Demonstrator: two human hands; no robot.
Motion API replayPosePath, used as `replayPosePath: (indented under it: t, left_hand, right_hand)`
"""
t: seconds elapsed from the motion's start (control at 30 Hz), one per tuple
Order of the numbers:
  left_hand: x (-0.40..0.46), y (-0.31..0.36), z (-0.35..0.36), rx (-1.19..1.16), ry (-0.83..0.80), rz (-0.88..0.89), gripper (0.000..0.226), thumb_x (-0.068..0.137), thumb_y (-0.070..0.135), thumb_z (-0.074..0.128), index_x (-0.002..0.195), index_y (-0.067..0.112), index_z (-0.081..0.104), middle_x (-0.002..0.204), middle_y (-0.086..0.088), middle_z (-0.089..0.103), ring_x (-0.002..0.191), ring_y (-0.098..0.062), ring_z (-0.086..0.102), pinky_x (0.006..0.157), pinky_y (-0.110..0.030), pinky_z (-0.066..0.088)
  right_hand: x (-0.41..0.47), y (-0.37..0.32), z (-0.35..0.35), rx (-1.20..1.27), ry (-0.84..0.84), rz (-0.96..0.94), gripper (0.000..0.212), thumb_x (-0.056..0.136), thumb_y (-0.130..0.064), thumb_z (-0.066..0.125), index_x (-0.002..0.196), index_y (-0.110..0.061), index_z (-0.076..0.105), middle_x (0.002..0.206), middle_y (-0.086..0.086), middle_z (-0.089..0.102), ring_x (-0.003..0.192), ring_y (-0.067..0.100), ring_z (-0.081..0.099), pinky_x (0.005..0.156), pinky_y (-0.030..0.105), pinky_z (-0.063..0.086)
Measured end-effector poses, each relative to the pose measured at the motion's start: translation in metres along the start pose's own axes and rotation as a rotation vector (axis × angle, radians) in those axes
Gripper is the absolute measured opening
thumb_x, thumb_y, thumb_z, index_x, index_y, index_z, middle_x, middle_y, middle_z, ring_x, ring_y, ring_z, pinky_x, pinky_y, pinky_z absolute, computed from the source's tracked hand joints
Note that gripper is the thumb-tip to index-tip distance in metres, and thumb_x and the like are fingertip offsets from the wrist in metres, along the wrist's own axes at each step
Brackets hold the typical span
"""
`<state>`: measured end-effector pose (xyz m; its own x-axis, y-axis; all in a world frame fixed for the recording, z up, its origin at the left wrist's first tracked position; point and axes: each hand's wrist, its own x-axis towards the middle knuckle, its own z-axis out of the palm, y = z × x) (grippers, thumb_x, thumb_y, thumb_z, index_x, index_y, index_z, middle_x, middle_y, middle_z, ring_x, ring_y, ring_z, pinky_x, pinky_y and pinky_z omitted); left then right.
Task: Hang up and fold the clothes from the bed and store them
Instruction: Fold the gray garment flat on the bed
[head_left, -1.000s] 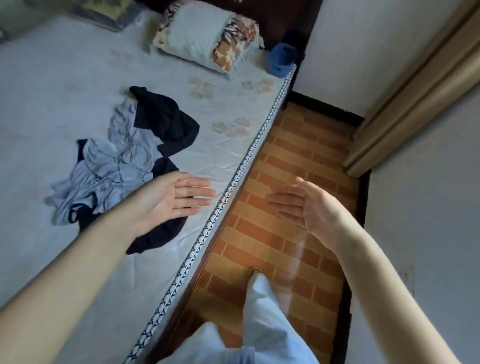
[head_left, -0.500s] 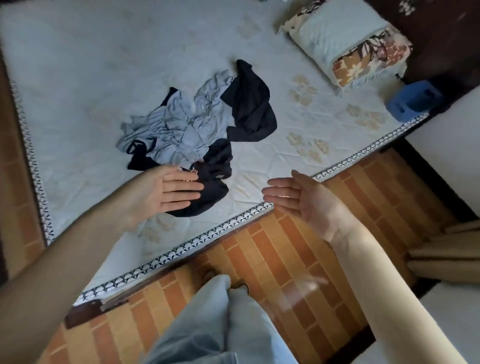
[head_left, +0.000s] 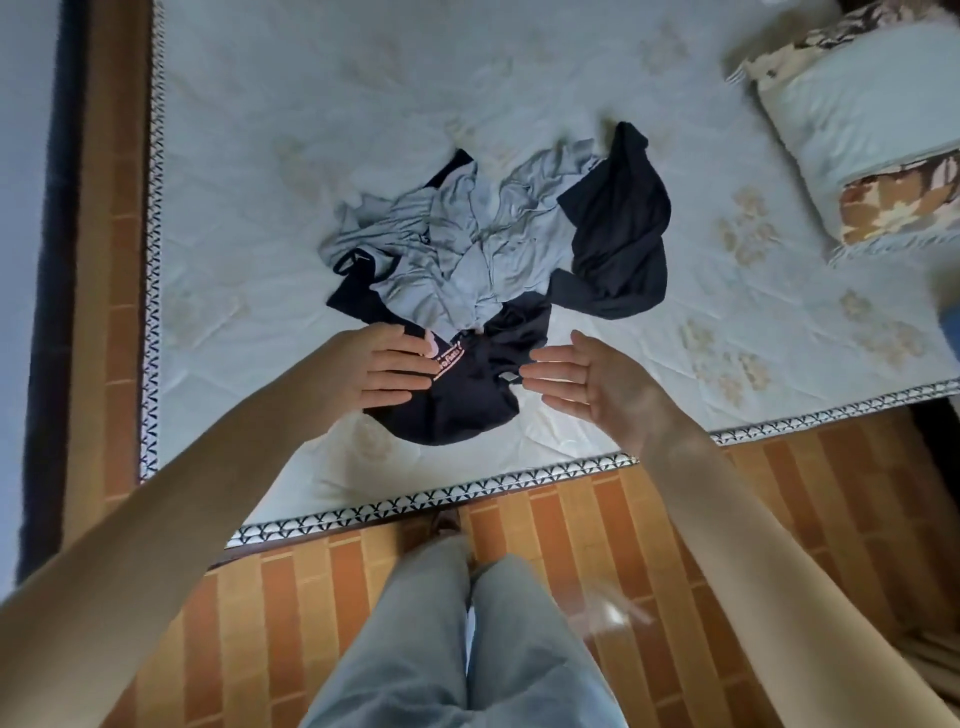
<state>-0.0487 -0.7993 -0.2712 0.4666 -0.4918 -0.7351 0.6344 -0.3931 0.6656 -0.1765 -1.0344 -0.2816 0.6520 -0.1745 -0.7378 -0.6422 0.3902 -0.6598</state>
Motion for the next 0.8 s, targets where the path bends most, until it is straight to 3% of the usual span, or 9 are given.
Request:
replayPosePath:
  t: [0.3,0.43,0.53,0.63,0.7,0.8]
  left_hand:
    - [0.087,0.032,-0.003,-0.001,0.092,-0.044,0.035,0.102,0.029,0.043,0.119,0.008,0.065,0.111,-0.008,0.073,0.105,-0.021,0.069,0.092,-0.033,0.053]
    - [0.137,0.042,0.006,0.019,0.164,-0.079,0.028,0.1,0.027,0.048,0.11,0.01,0.068,0.107,-0.007,0.073,0.101,-0.02,0.069,0.088,-0.03,0.055]
    - [0.184,0.045,0.008,0.029,0.227,-0.097,0.02,0.098,0.024,0.052,0.101,0.013,0.069,0.103,-0.005,0.074,0.098,-0.018,0.07,0.094,-0.036,0.054]
    - [0.231,0.04,0.007,0.06,0.262,-0.108,0.024,0.098,0.019,0.056,0.116,0.007,0.065,0.114,-0.007,0.07,0.108,-0.02,0.065,0.1,-0.037,0.05]
    - [0.26,0.032,0.003,0.099,0.293,-0.091,0.027,0.096,0.014,0.057,0.12,0.006,0.064,0.117,-0.01,0.067,0.107,-0.017,0.063,0.094,-0.032,0.051]
    - [0.296,0.016,-0.005,0.186,0.301,-0.059,0.018,0.093,0.011,0.059,0.108,0.006,0.066,0.103,-0.009,0.062,0.097,-0.019,0.058,0.078,-0.029,0.047]
  right_hand:
    - [0.096,-0.039,-0.007,-0.105,-0.018,0.056,0.046,0.107,-0.038,0.033,0.114,-0.01,0.068,0.109,0.007,0.074,0.101,0.017,0.071,0.091,0.029,0.053]
    - [0.15,-0.056,-0.018,-0.201,-0.037,0.07,0.045,0.107,-0.036,0.033,0.115,-0.009,0.068,0.11,0.007,0.074,0.103,0.016,0.07,0.096,0.03,0.052]
    - [0.196,-0.063,-0.026,-0.282,-0.041,0.08,0.044,0.107,-0.037,0.034,0.113,-0.011,0.069,0.111,0.006,0.074,0.104,0.015,0.07,0.096,0.03,0.052]
    - [0.242,-0.064,-0.03,-0.376,-0.028,0.09,0.04,0.106,-0.036,0.036,0.105,-0.015,0.07,0.112,0.006,0.073,0.104,0.014,0.069,0.095,0.028,0.052]
    - [0.269,-0.061,-0.027,-0.432,-0.022,0.095,0.039,0.105,-0.035,0.038,0.106,-0.014,0.071,0.112,0.005,0.073,0.105,0.014,0.068,0.098,0.03,0.051]
    - [0.308,-0.048,-0.021,-0.517,-0.034,0.123,0.039,0.104,-0.034,0.04,0.117,-0.011,0.069,0.117,0.004,0.071,0.109,0.014,0.065,0.1,0.03,0.048]
